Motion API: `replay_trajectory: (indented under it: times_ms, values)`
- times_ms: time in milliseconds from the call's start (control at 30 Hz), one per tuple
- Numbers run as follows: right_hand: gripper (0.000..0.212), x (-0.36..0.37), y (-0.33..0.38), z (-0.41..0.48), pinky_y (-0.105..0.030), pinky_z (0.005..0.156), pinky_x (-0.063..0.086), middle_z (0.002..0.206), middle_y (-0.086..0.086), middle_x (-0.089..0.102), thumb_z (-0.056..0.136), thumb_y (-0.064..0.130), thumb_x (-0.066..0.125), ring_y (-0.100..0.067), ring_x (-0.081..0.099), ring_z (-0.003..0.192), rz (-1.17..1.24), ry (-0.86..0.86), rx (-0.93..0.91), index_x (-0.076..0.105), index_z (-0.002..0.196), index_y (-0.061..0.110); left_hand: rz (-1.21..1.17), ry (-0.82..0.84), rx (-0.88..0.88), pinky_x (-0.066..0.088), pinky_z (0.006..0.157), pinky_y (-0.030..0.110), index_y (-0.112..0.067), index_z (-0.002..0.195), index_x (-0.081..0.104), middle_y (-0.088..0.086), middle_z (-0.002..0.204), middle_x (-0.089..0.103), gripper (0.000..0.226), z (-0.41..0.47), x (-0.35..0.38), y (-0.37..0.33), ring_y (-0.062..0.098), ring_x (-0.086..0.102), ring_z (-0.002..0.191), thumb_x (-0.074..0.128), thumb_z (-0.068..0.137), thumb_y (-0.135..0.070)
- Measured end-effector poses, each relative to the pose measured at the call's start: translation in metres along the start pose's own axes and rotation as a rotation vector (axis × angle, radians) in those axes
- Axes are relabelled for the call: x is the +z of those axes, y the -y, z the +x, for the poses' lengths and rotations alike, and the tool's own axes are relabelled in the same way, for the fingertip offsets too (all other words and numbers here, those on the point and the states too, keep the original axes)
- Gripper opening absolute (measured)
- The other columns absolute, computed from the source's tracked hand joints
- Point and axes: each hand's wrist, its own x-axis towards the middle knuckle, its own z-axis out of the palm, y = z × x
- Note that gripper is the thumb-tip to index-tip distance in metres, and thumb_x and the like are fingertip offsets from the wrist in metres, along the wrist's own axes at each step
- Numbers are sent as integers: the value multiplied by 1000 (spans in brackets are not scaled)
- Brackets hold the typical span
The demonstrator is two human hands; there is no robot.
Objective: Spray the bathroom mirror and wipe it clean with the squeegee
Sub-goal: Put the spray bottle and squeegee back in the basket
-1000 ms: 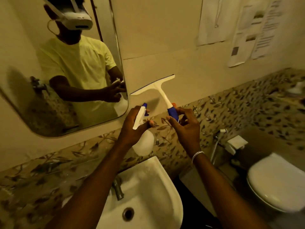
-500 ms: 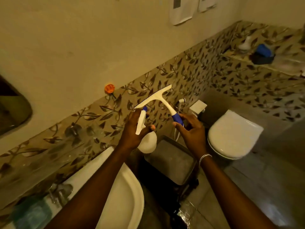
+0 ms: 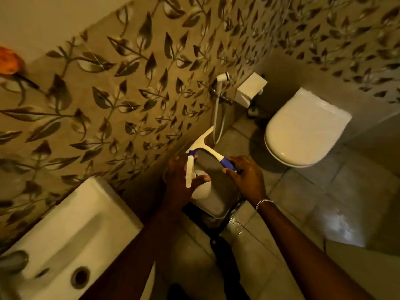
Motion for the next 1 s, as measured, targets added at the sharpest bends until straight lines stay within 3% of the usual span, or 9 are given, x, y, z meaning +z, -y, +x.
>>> replay_trajectory:
  times_ms: [67,167,267,333,533,600,833,900,1000]
  values:
    - [44,23,-29,8,-18,72,44,116,0,72,91,44,73,-18,65,96,-50,41,10,68,132,27,-49,19,-58,21,107,13,-8,146,46,19,147,47,96,5,34,25,29,45,136,87,69,-47]
    - [46,55,-64,18,-30,78,52,120,-1,73,90,46,71,-21,66,101,-139,63,11,68,132,27,-78,36,-27,11,102,-9,-1,142,51,25,141,51,96,15,75,52,29,47,133,87,66,-47]
    - [41,77,-89,27,-39,85,58,120,-1,73,91,41,71,-23,68,104,-239,92,6,69,128,25,-91,75,-10,17,100,-8,-1,145,47,24,142,49,99,23,109,78,31,49,132,83,68,-51]
    - [38,90,-104,32,-43,85,60,118,-3,74,91,36,72,-25,69,103,-279,94,4,71,127,22,-119,70,-26,23,98,-7,-1,147,45,23,141,45,98,24,131,95,23,46,128,90,69,-40]
    - [30,112,-138,33,-35,78,54,110,-2,72,91,28,72,-23,67,95,-329,97,22,72,121,22,-121,40,-48,36,90,-5,-2,146,47,24,135,46,95,26,169,122,7,43,113,92,67,-26]
    - [30,114,-144,32,-37,79,56,111,-1,71,91,28,70,-21,66,96,-328,97,29,71,120,24,-124,32,-40,36,88,-7,0,145,47,25,133,47,94,26,175,126,1,43,107,93,66,-23]
    - [33,117,-141,33,-36,81,56,116,-1,67,91,26,70,-21,64,98,-335,115,50,68,123,24,-138,44,-35,32,86,-9,-3,146,46,23,132,47,96,31,181,127,6,43,106,93,66,-27]
    - [34,116,-138,32,-38,82,57,118,-3,66,92,26,69,-23,64,101,-349,129,56,67,126,23,-141,59,-38,37,90,-4,-6,147,45,22,134,46,99,29,178,128,8,46,107,94,64,-26]
    - [39,111,-135,30,-38,83,57,123,-5,64,93,26,70,-25,64,104,-344,136,70,65,131,22,-152,102,-68,55,98,35,-16,149,44,14,137,41,107,27,171,132,25,52,118,98,57,-25]
